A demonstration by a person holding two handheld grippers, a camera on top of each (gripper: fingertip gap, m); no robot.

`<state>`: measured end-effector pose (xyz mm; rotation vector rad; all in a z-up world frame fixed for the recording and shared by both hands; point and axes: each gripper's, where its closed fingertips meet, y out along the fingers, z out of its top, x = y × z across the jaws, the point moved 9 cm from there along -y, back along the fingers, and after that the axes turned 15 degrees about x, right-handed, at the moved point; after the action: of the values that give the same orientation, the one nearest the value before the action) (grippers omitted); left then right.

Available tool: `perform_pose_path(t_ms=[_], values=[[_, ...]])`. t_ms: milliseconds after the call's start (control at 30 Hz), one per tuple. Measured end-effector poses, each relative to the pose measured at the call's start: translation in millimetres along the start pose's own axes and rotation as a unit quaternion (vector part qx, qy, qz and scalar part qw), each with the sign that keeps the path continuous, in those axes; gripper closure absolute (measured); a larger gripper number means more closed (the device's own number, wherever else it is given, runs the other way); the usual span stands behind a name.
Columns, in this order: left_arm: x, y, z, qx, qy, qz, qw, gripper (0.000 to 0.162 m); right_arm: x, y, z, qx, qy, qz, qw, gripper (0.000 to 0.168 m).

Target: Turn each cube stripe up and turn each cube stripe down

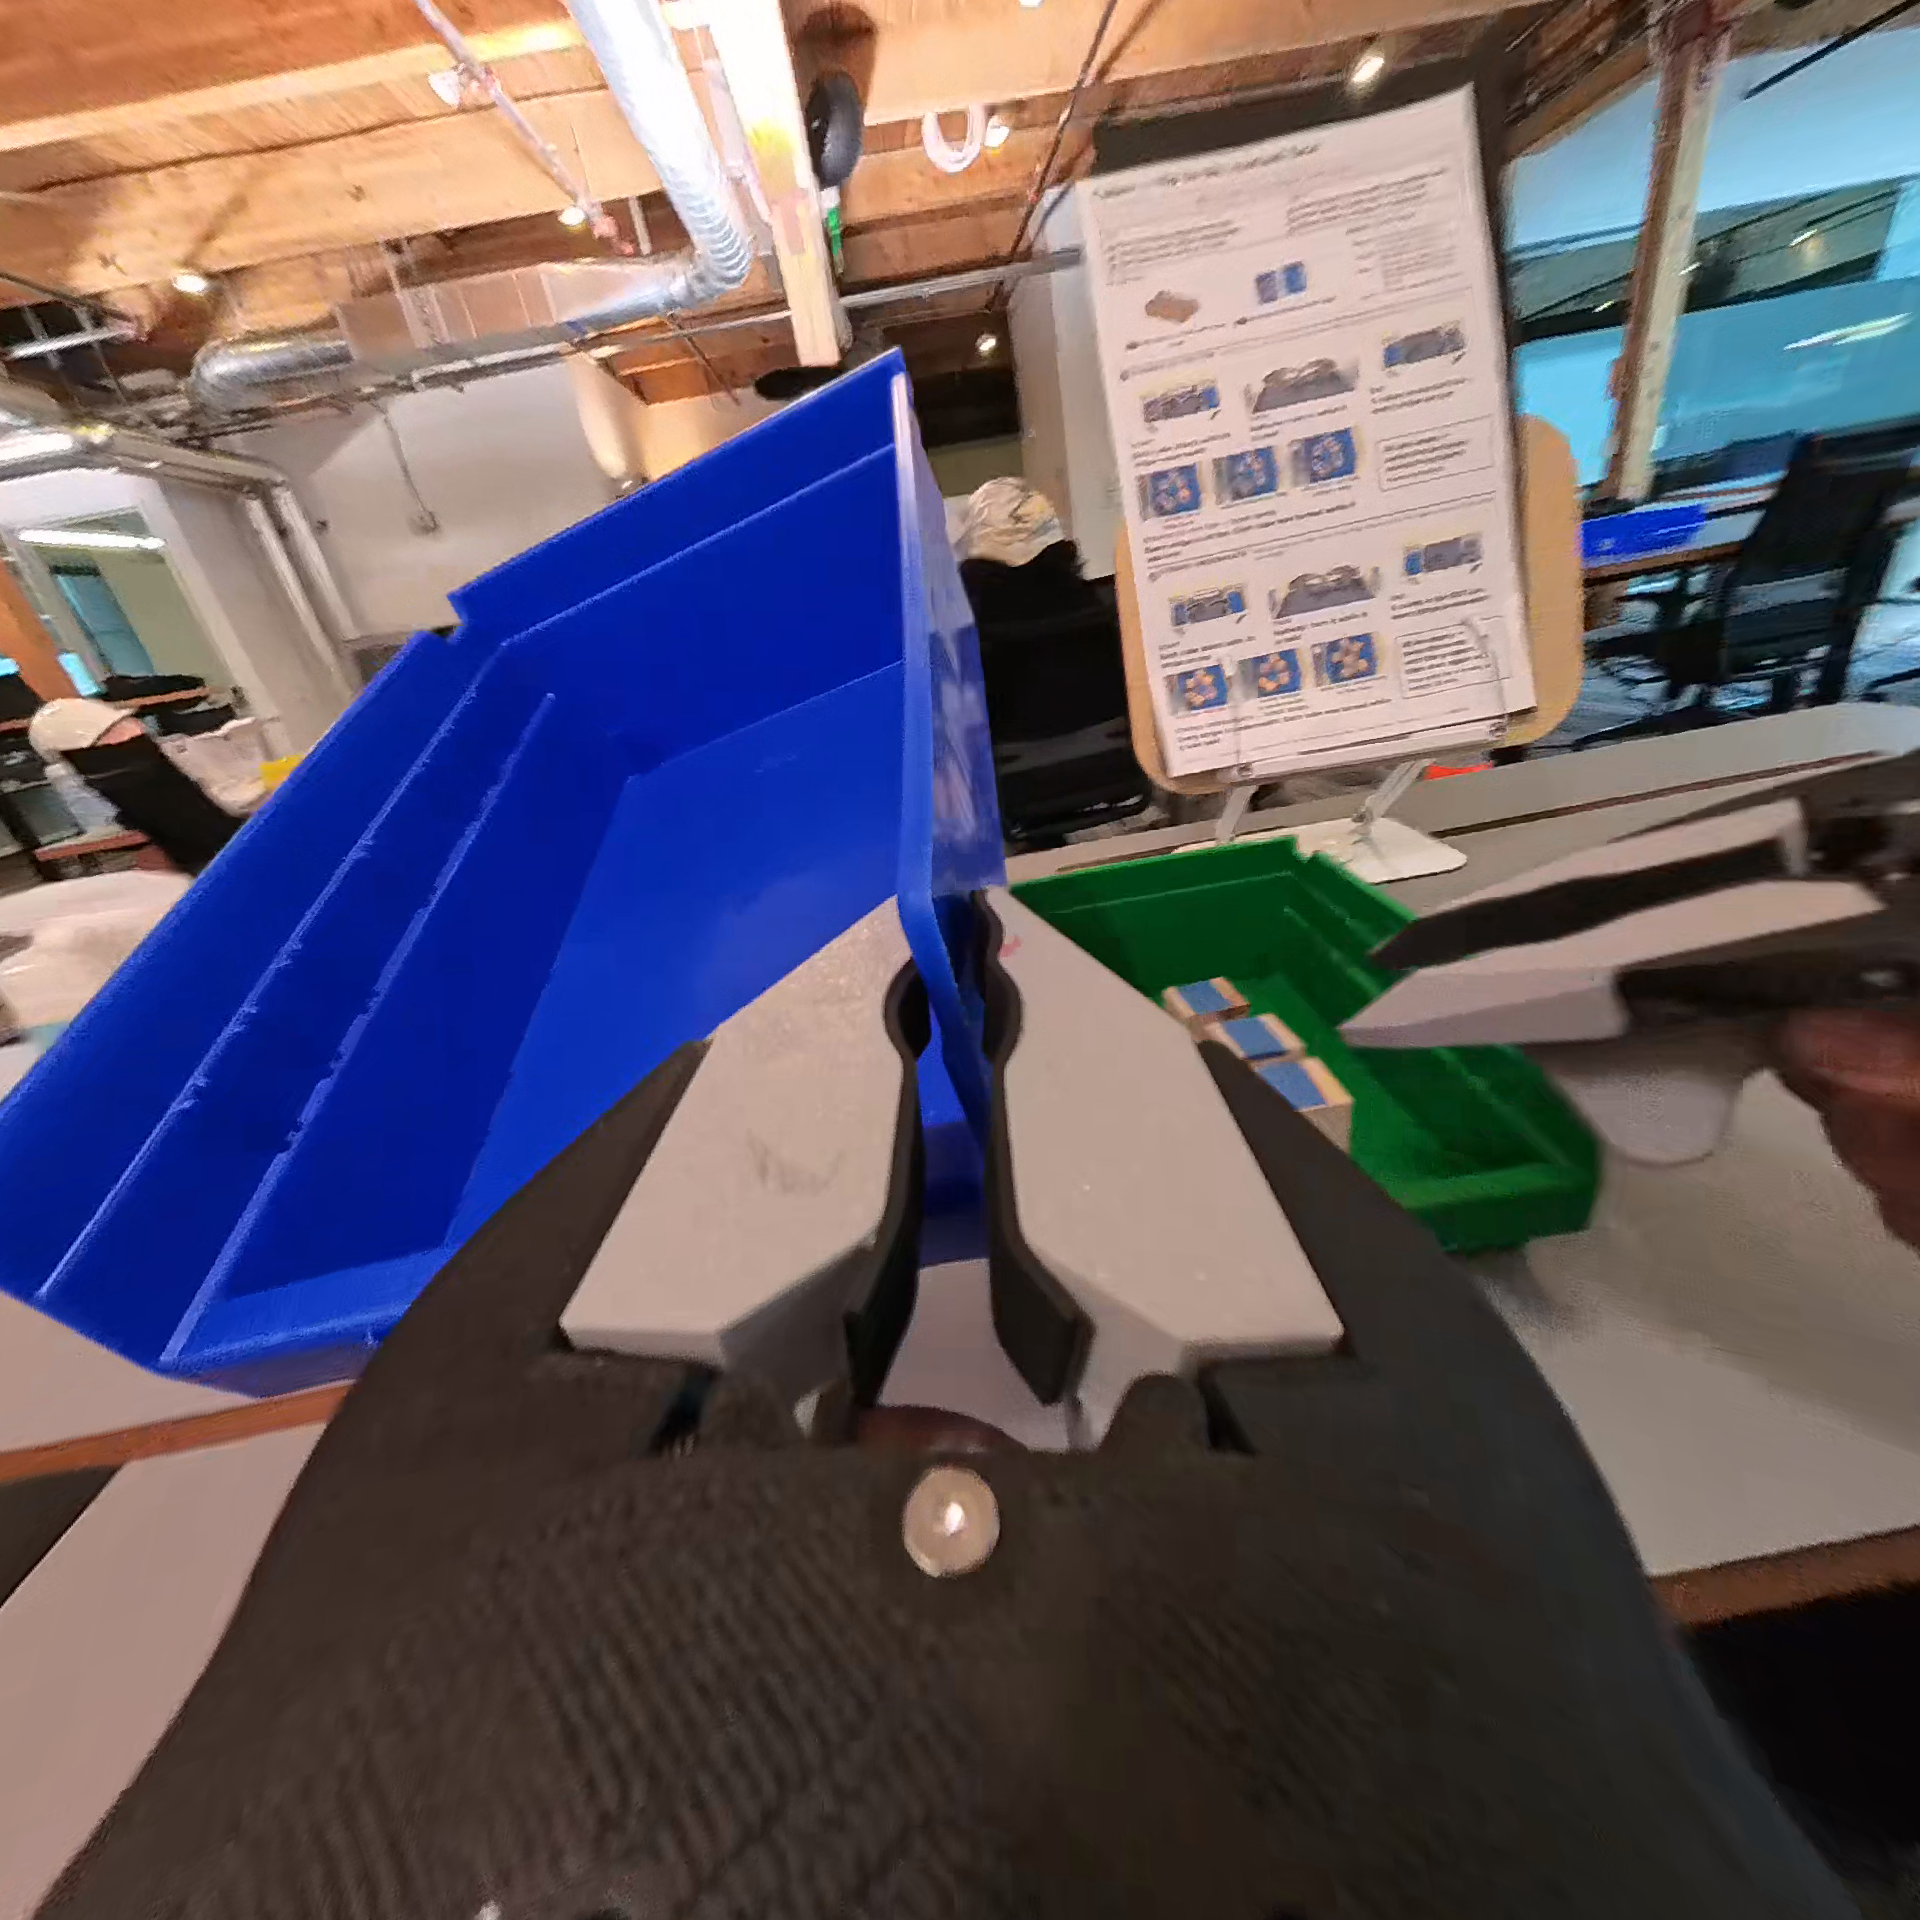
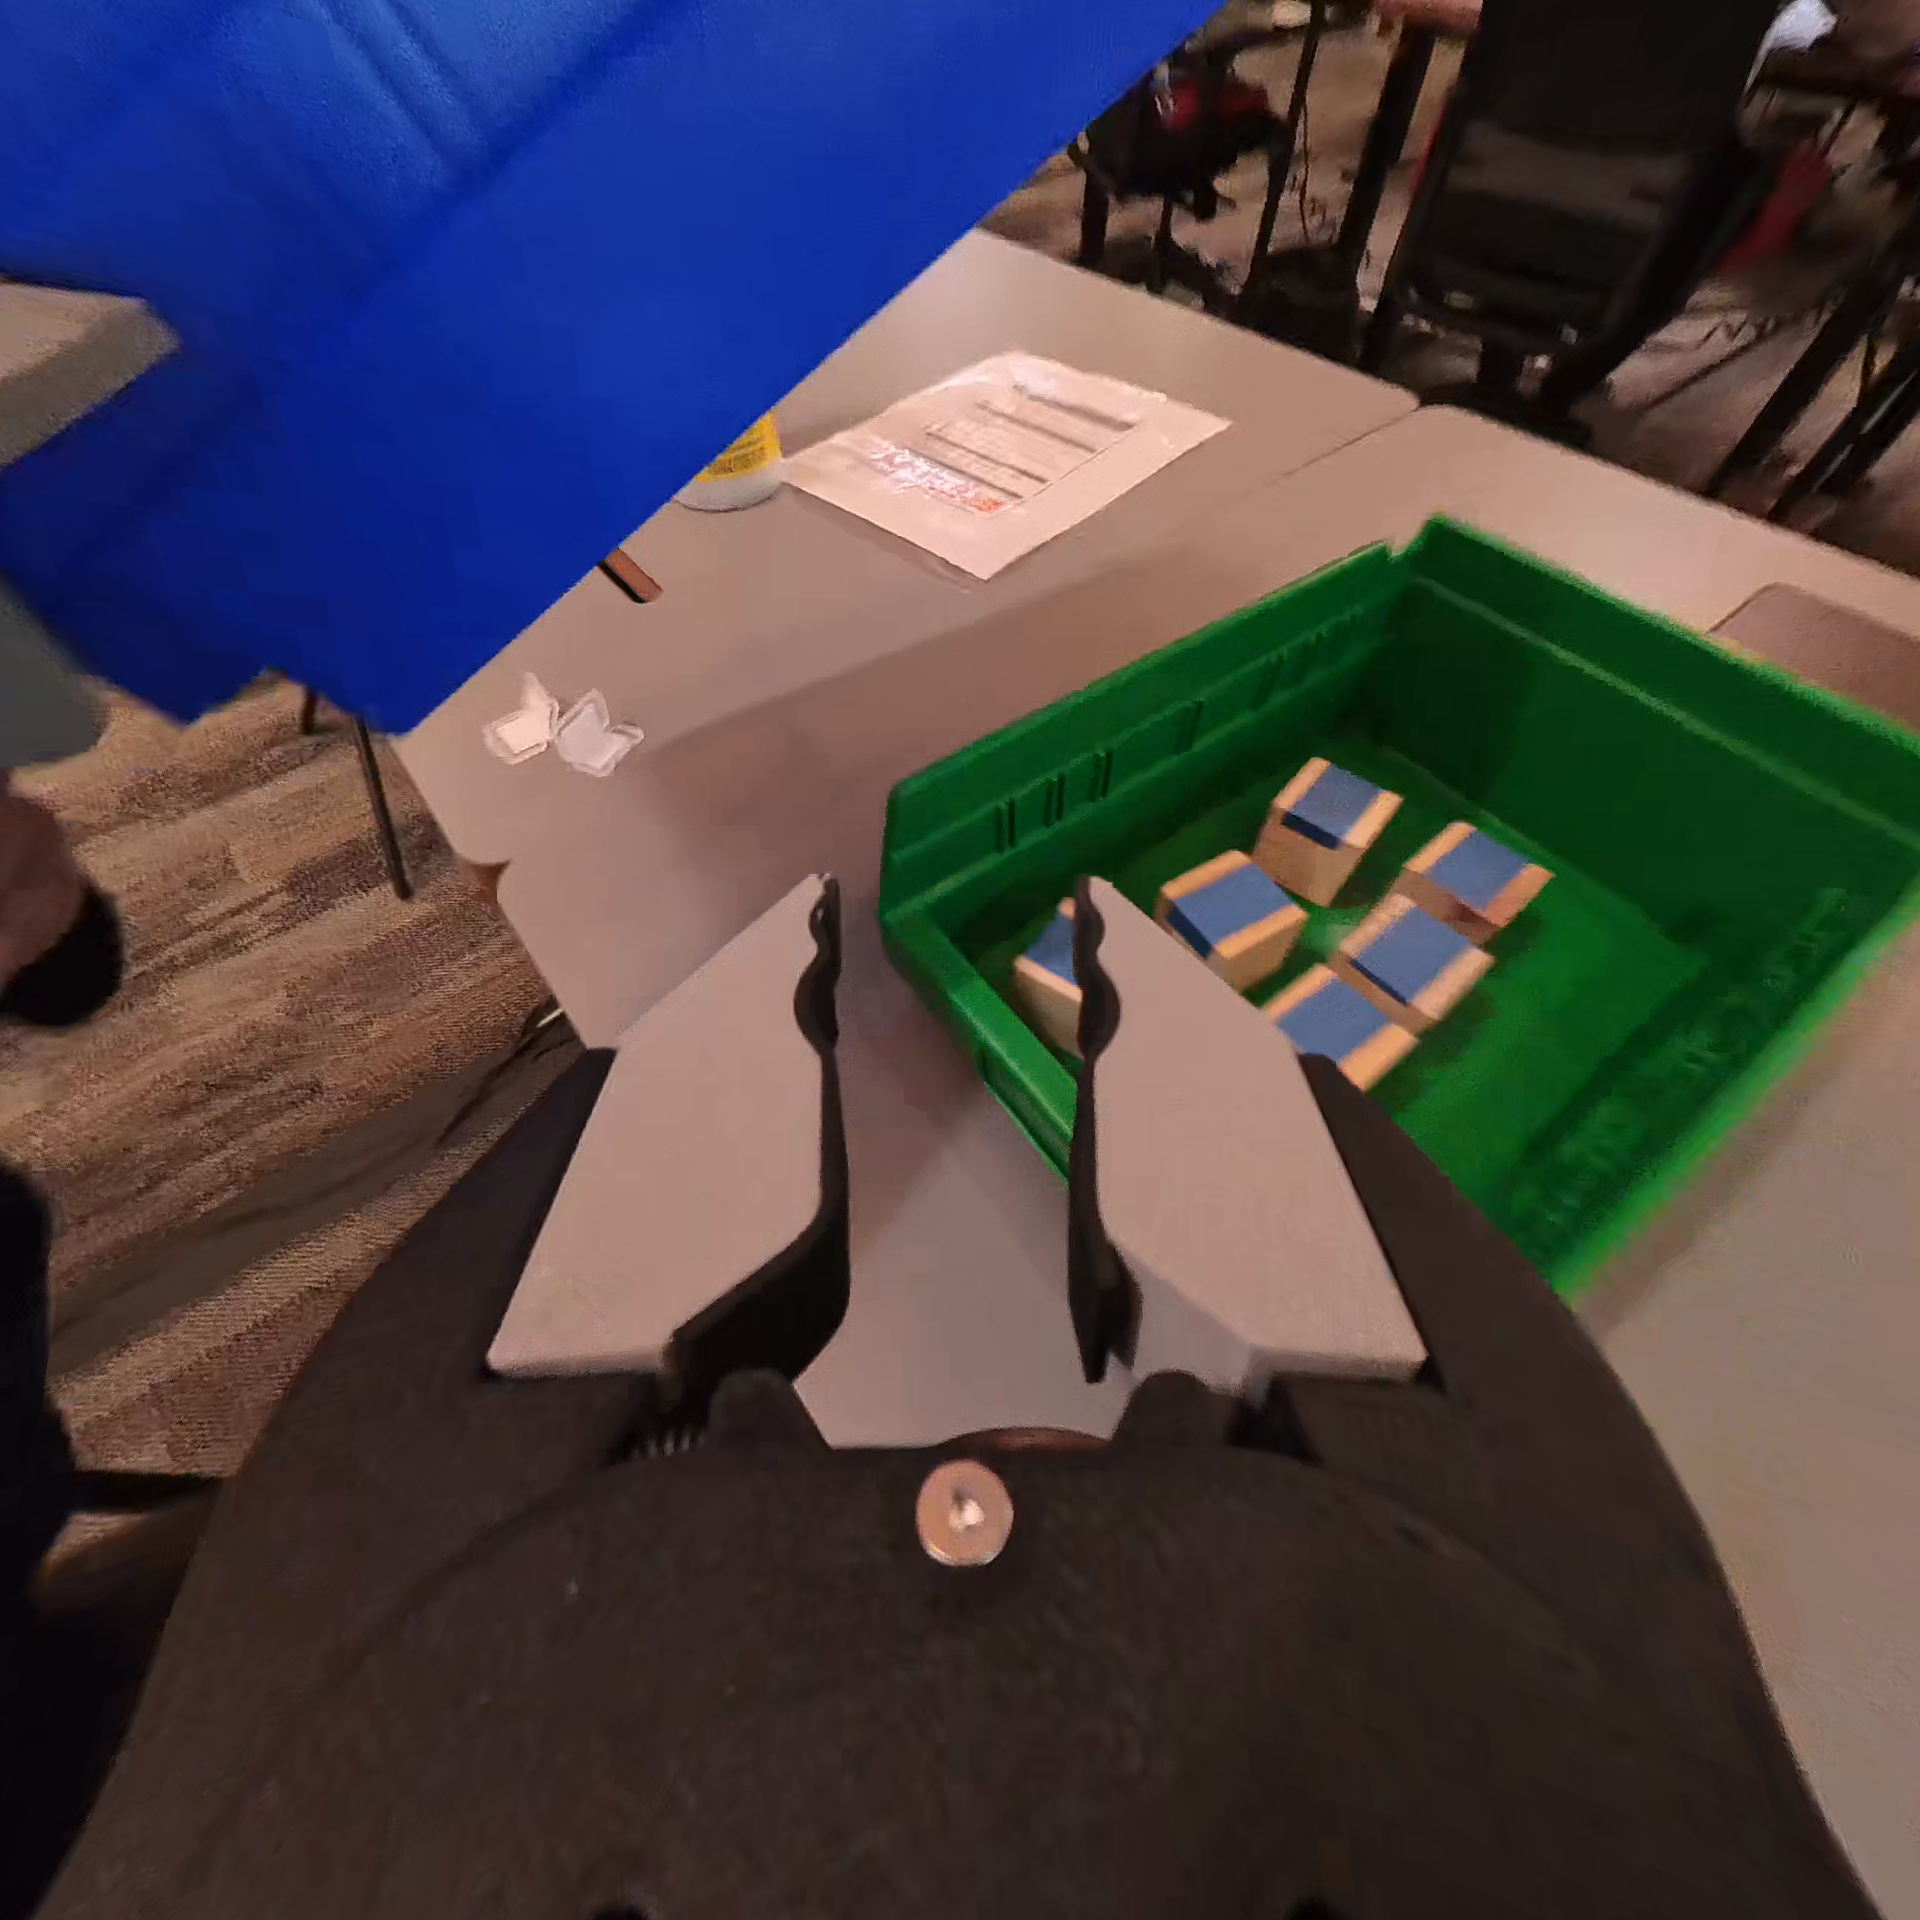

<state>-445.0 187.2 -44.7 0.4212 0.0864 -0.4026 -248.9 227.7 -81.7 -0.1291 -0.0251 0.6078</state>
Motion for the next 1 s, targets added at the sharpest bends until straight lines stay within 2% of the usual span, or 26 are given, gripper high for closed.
perform_pose_path(t_ms=[133,333,467,567,667,800,867,1000], values=[[37,-1,21,0.042,-0.027,-0.078,0.996,0.16,38,-85,6,0.041,-0.018,-0.009,0.999,0.12],[145,21,41,0.082,-0.021,-0.224,0.971,0.16,125,-219,-2,0.085,0.005,-0.129,0.988,0.119],[241,51,35,0.059,-0.04,-0.298,0.952,0.16,179,-293,-3,0.099,0.024,-0.209,0.973,0.117],[311,72,13,0.033,-0.039,-0.336,0.94,0.159,205,-338,-2,0.146,0.049,-0.246,0.957,0.116],[368,91,-21,-0.02,-0.042,-0.35,0.935,0.159,221,-361,-10,0.138,0.074,-0.261,0.952,0.114],[422,102,-63,-0.093,-0.07,-0.35,0.93,0.159,229,-376,-13,0.149,0.075,-0.276,0.947,0.114],[444,101,-75,-0.102,-0.089,-0.339,0.931,0.16,230,-371,-17,0.143,0.081,-0.268,0.949,0.113],[489,98,-90,-0.105,-0.062,-0.351,0.928,0.158,229,-350,-25,0.105,0.081,-0.246,0.96,0.112]])
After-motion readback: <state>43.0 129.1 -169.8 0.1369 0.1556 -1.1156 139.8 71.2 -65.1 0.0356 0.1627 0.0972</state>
